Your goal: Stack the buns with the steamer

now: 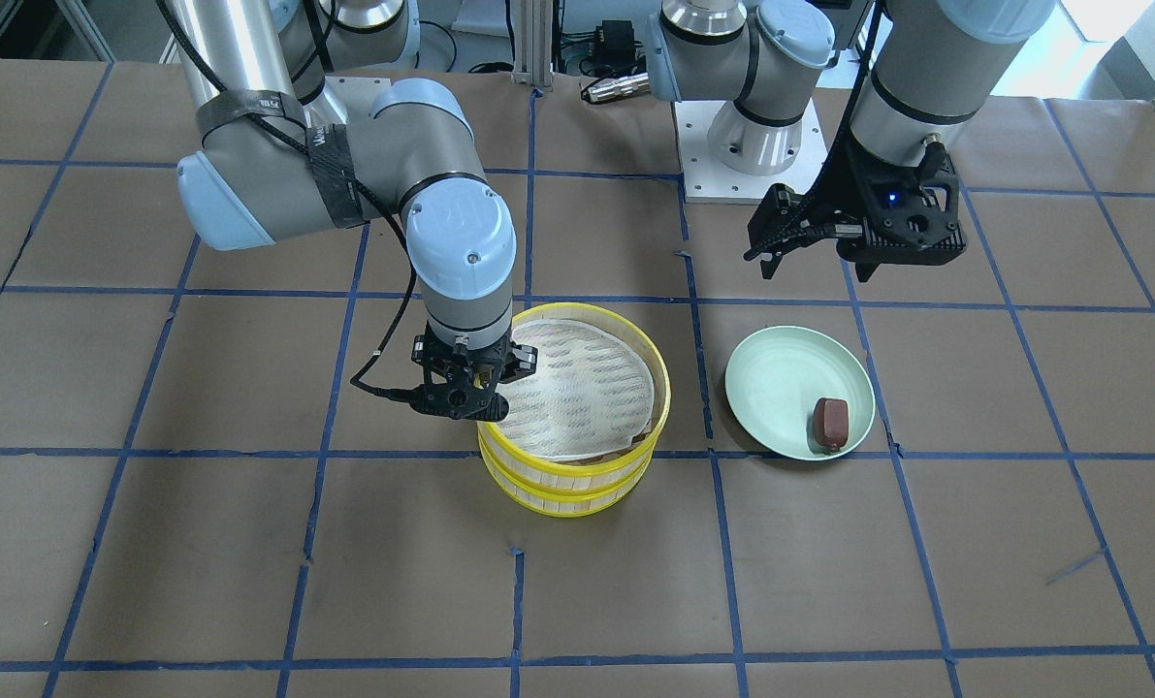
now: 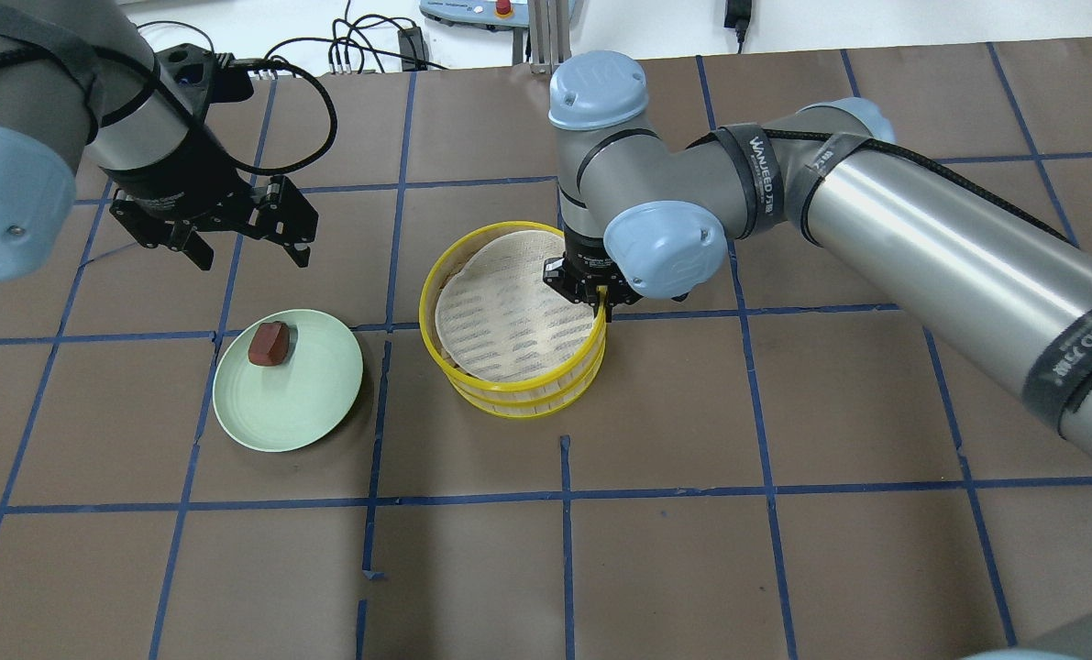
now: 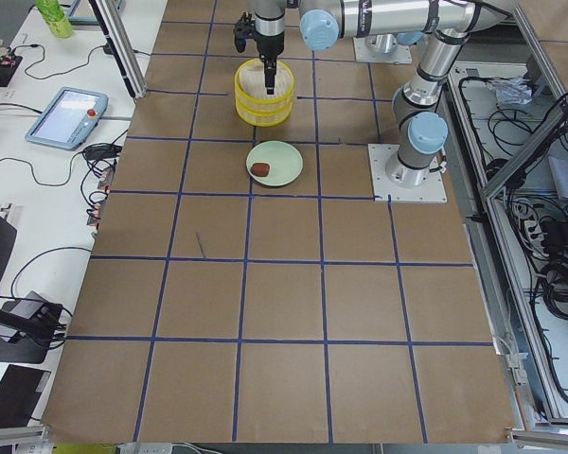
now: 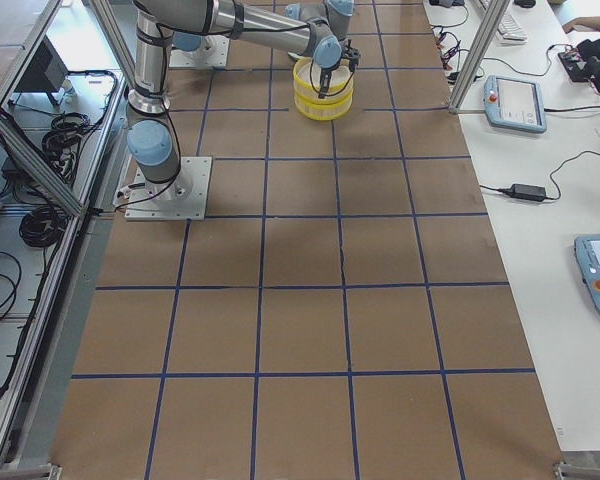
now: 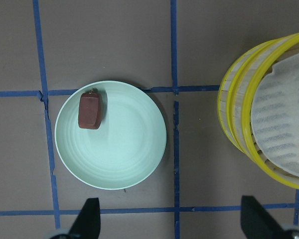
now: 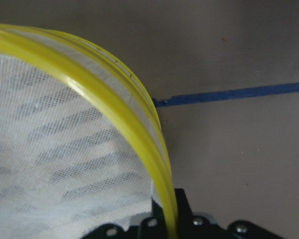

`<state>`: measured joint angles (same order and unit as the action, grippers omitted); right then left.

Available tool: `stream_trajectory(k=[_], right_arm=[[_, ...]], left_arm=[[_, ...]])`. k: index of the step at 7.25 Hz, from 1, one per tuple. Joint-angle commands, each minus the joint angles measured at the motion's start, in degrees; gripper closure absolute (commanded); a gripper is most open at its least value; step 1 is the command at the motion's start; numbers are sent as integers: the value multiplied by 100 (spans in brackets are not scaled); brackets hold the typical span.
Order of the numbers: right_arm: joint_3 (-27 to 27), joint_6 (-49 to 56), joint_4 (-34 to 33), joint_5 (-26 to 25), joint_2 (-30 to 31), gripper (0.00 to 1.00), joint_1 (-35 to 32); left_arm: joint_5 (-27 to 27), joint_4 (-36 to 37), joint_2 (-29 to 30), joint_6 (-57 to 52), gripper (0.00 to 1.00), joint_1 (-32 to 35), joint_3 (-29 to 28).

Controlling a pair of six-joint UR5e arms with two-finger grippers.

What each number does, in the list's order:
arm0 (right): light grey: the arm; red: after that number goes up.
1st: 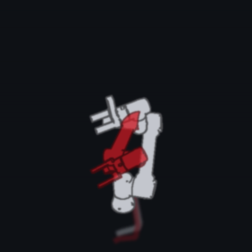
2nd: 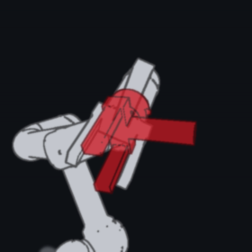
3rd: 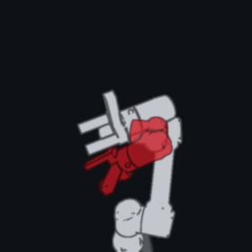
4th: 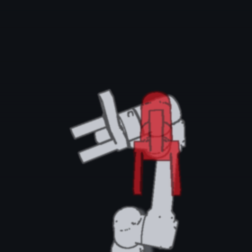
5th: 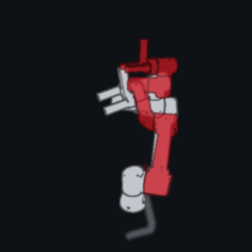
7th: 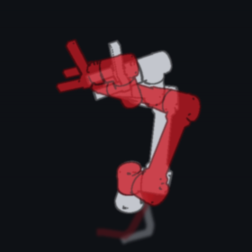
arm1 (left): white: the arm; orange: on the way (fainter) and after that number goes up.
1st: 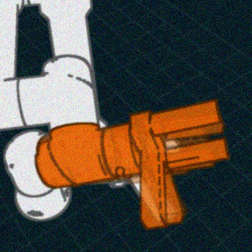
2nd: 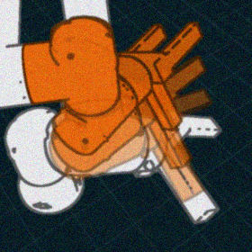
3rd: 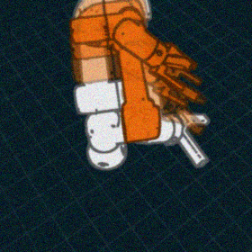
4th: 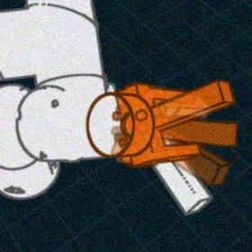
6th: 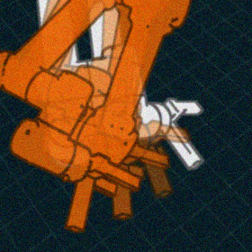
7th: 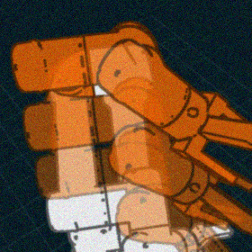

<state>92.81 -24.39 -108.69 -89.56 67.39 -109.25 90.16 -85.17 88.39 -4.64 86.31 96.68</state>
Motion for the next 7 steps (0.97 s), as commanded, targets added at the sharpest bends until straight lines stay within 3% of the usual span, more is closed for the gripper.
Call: stream_trajectory(k=[1,4,7], right_arm=[[9,83,-21,8,-25,94,0],[18,75,-21,0,-33,87,0],[0,75,-65,-1,-86,87,0]], left_arm=[[1,0,3,-2,0,0,0],[1,0,3,-2,0,0,0],[1,0,3,-2,0,0,0]])
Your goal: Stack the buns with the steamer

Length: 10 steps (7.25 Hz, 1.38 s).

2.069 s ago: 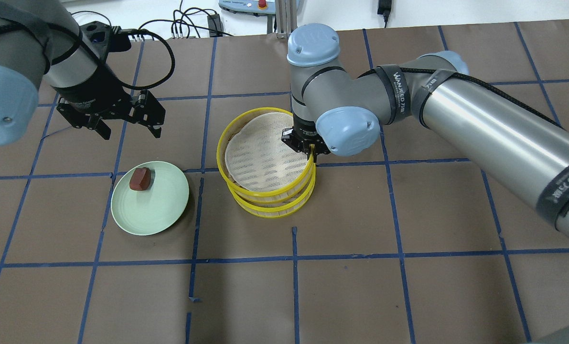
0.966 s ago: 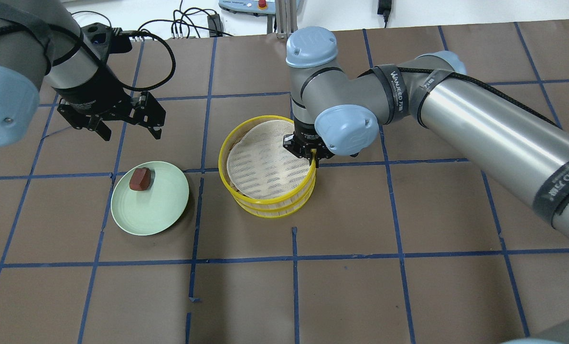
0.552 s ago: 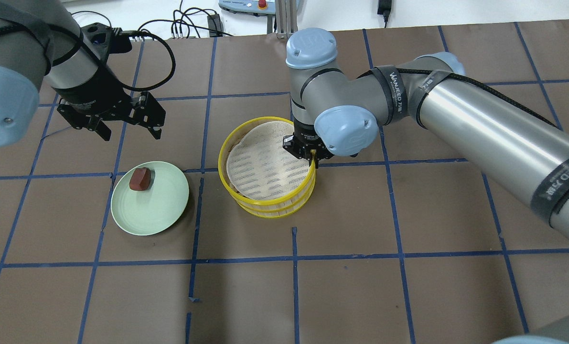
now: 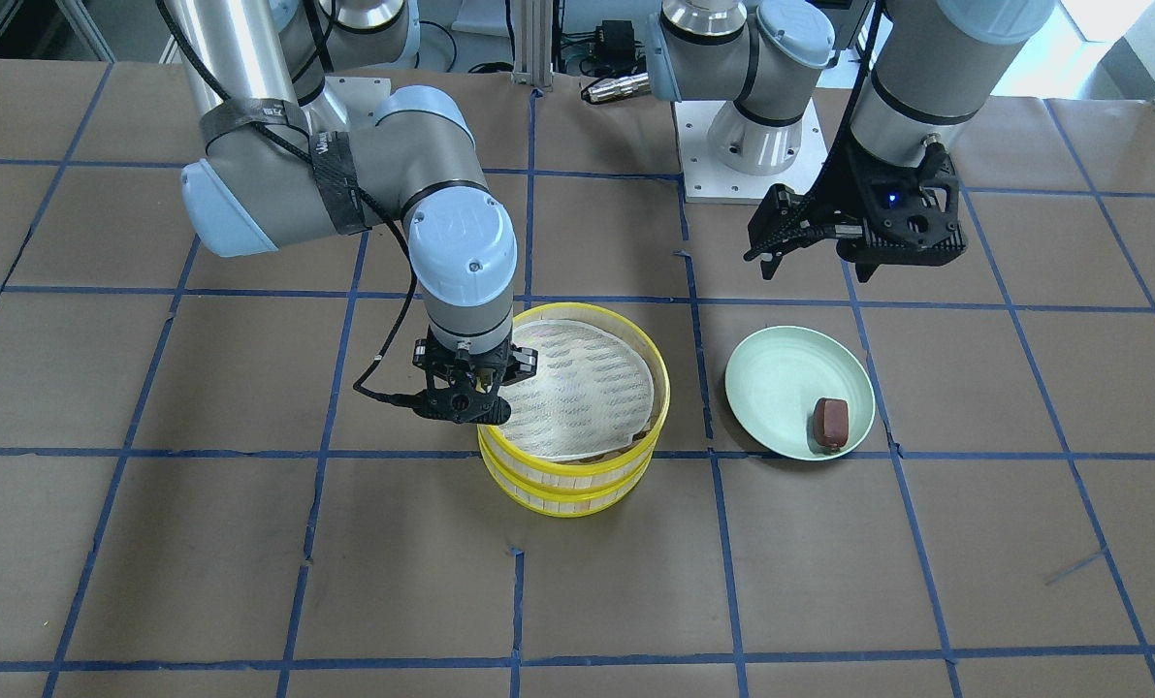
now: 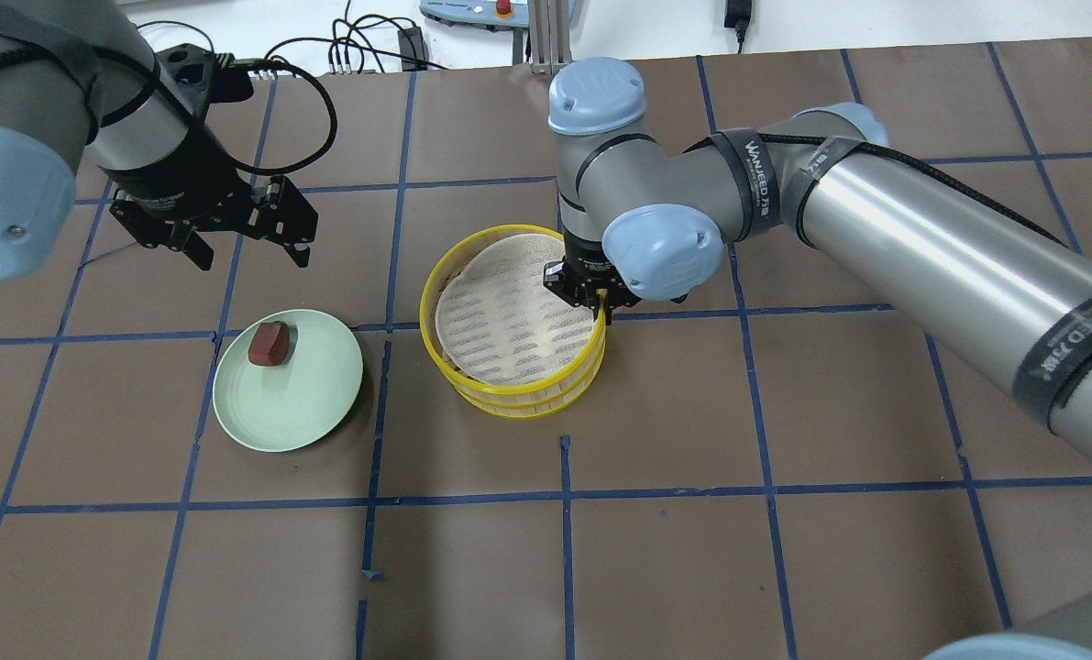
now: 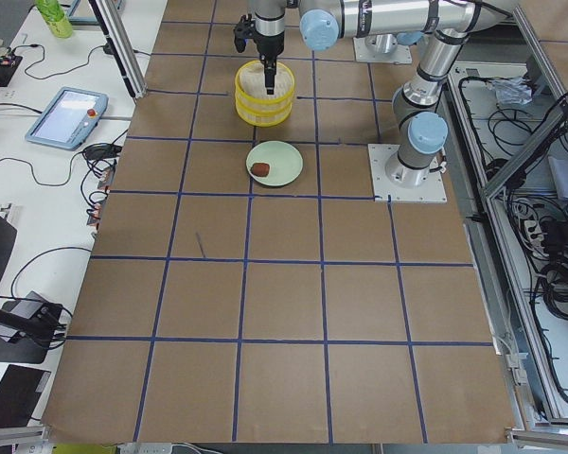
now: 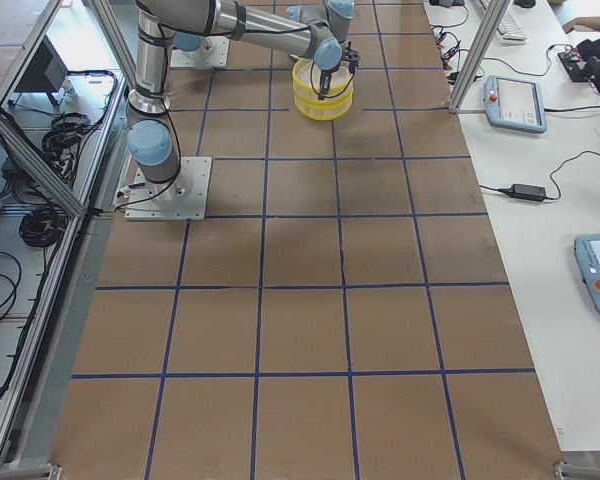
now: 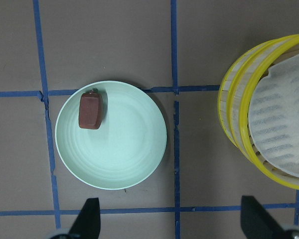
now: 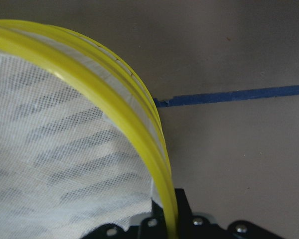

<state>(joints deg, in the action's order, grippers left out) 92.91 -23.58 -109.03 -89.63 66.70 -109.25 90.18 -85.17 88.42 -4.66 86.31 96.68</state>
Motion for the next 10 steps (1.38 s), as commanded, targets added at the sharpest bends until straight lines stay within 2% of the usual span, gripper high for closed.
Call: stream_trajectory(k=[1,4,5,6,7,9,10], right_arm=[[-10,3,-30,-19,-16,87,9],[-10,117,-39,-19,-104,87,9],[-10,108,-39,-45,-104,61,9],[-10,108,-30,-54,-87,21,9],[-27,117,-22,-2,-26,0,17],[-298,222,162,138,595,0,157],[-395,362,737,130,999,0,393]], left_arm=[[0,0,0,0,0,0,0],[0,-9,0,0,0,-9,0],[0,0,0,0,0,0,0],[0,0,0,17,0,0,0],[0,0,0,9,0,0,0],[0,0,0,9,0,0,0],[0,0,0,-9,0,0,0]])
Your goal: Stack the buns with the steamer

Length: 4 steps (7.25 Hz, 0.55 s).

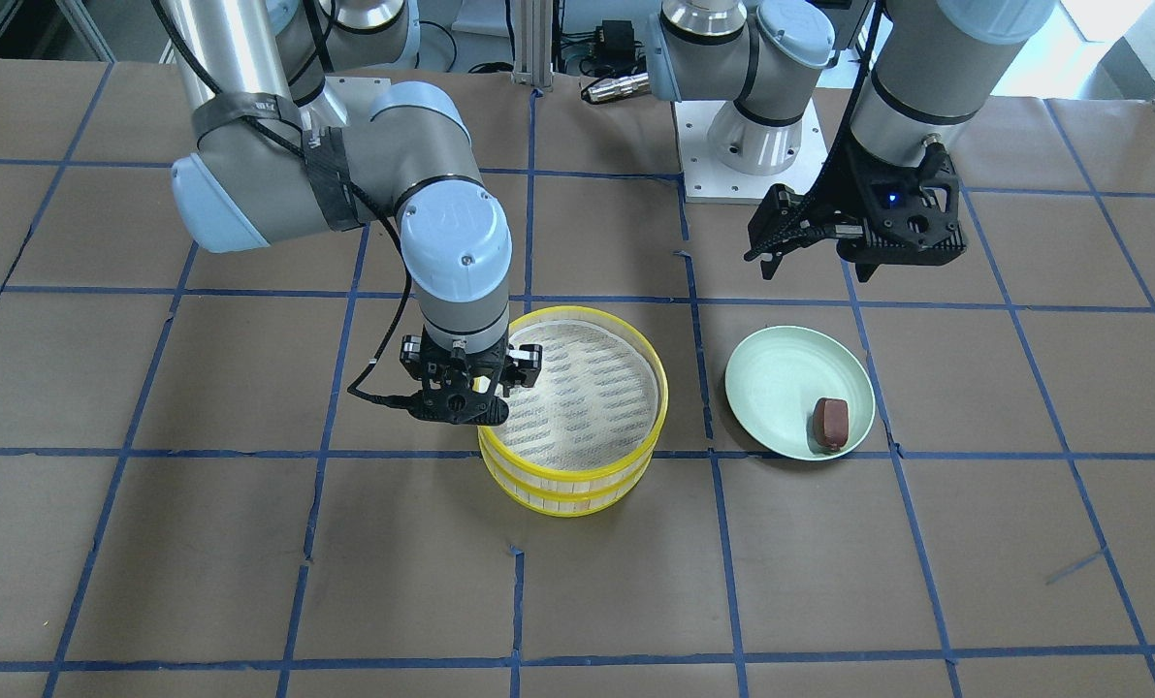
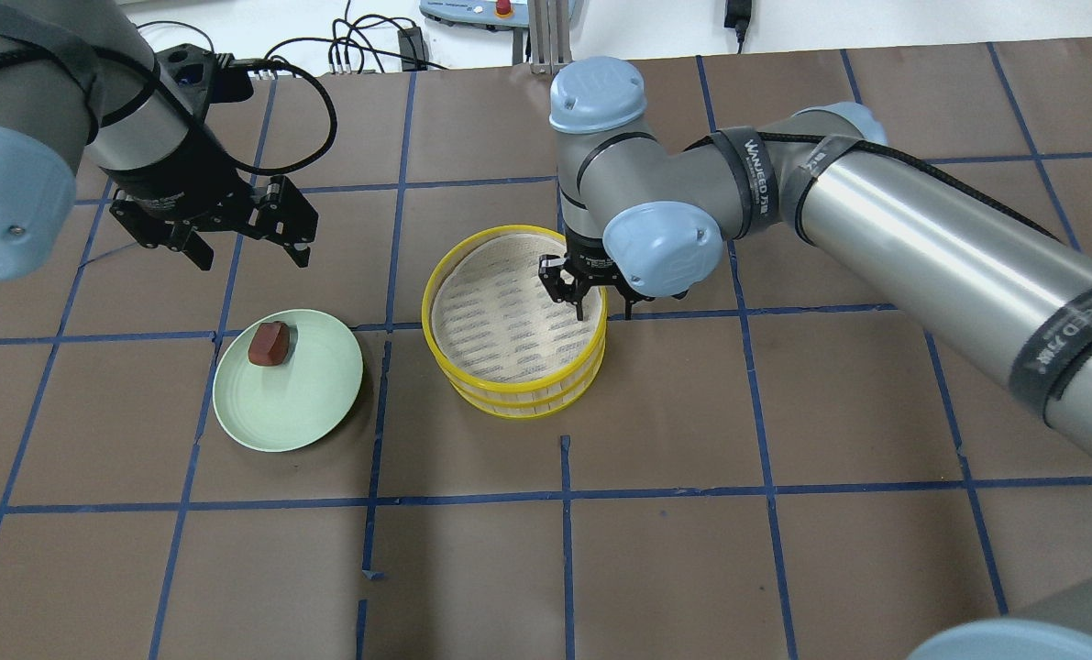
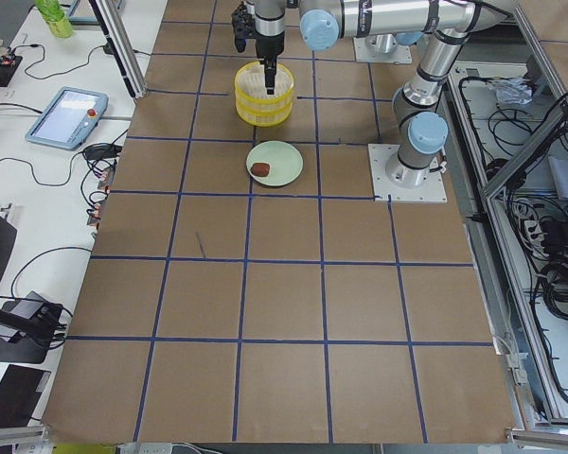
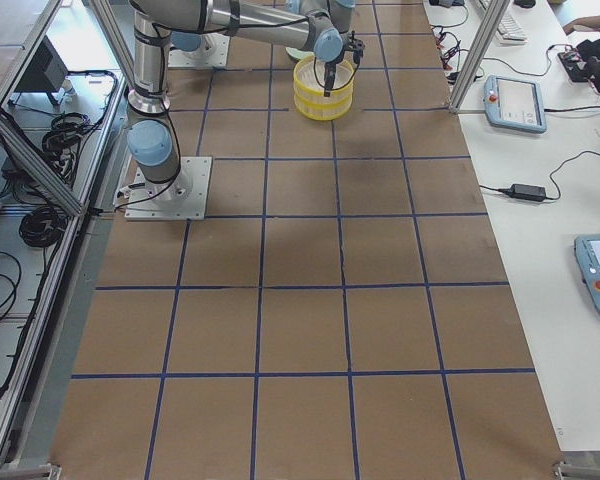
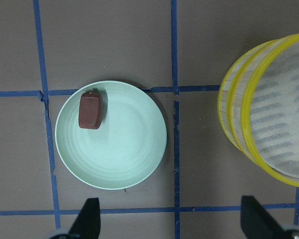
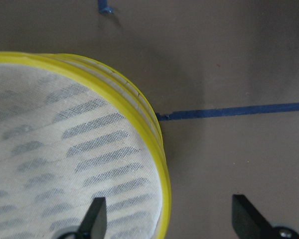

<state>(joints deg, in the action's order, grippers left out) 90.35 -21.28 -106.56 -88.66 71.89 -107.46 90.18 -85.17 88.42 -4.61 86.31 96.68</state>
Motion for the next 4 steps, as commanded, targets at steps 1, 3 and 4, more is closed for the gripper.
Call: stream_trajectory(k=[1,3,4], right_arm=[[-175,673,1174,59,1023,0,661],[-141,1509,1900,24,1799,0,1156],[-79,1966,1867,-45,1820,0,1236]], left_arm=[[9,17,-8,-49,0,-9,-9],[-9,44,0,-40,0,0,-9],[0,44,0,-49,0,-9,-9]])
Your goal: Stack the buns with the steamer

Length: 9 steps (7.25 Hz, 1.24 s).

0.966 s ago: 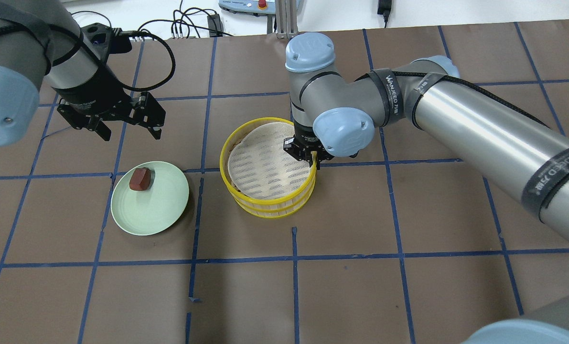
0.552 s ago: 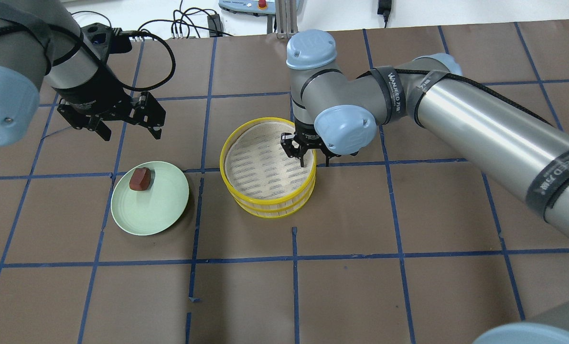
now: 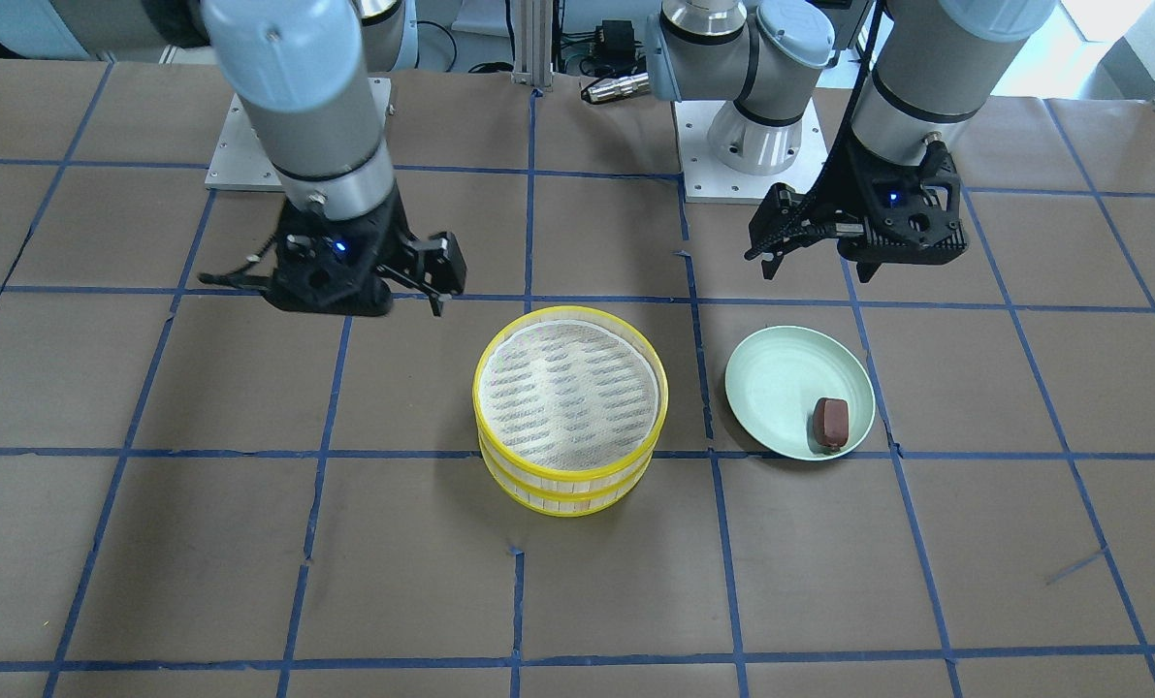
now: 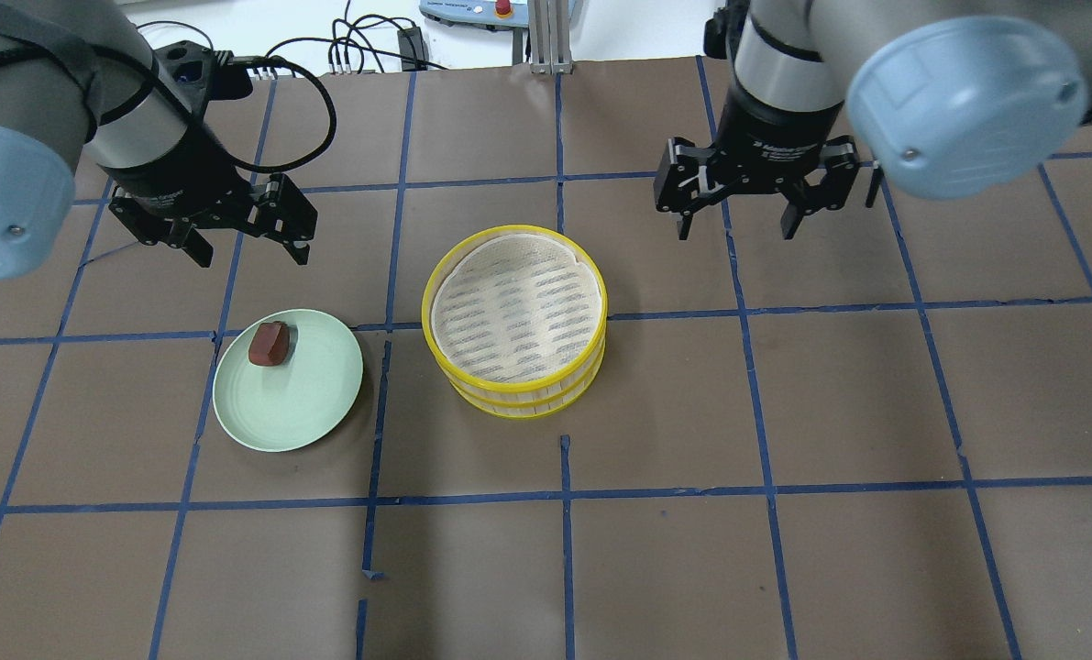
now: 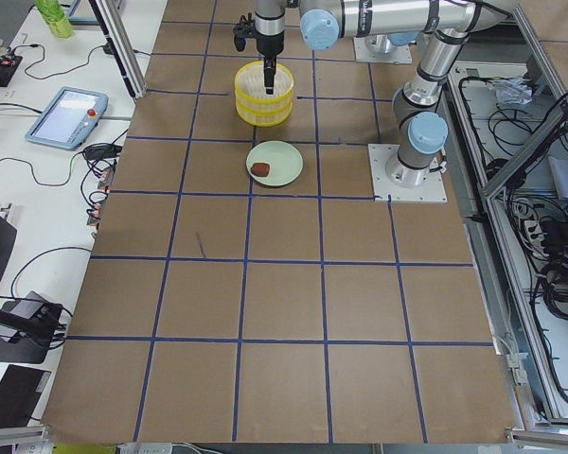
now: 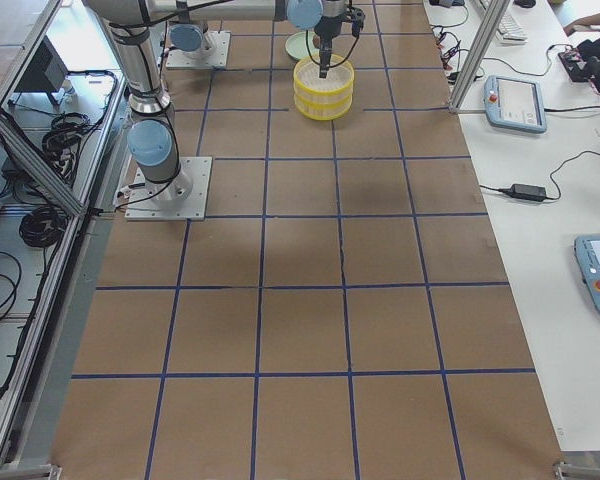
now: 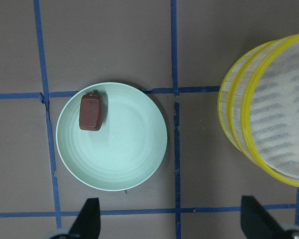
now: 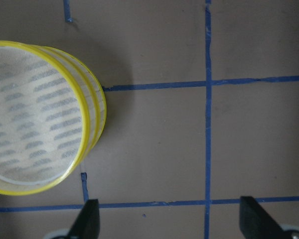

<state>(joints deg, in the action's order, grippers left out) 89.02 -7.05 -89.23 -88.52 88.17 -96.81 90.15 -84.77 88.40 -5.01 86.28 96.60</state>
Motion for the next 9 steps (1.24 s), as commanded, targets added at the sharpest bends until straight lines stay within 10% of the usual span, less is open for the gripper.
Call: stream_trajectory(k=[1,9], right_arm=[[11,591,99,-34,191,0,415],[28,670,107,37,262,0,488]], left_arm=[[3,4,1,-9,0,-6,-1],[12,265,10,-544,1,-531,331]])
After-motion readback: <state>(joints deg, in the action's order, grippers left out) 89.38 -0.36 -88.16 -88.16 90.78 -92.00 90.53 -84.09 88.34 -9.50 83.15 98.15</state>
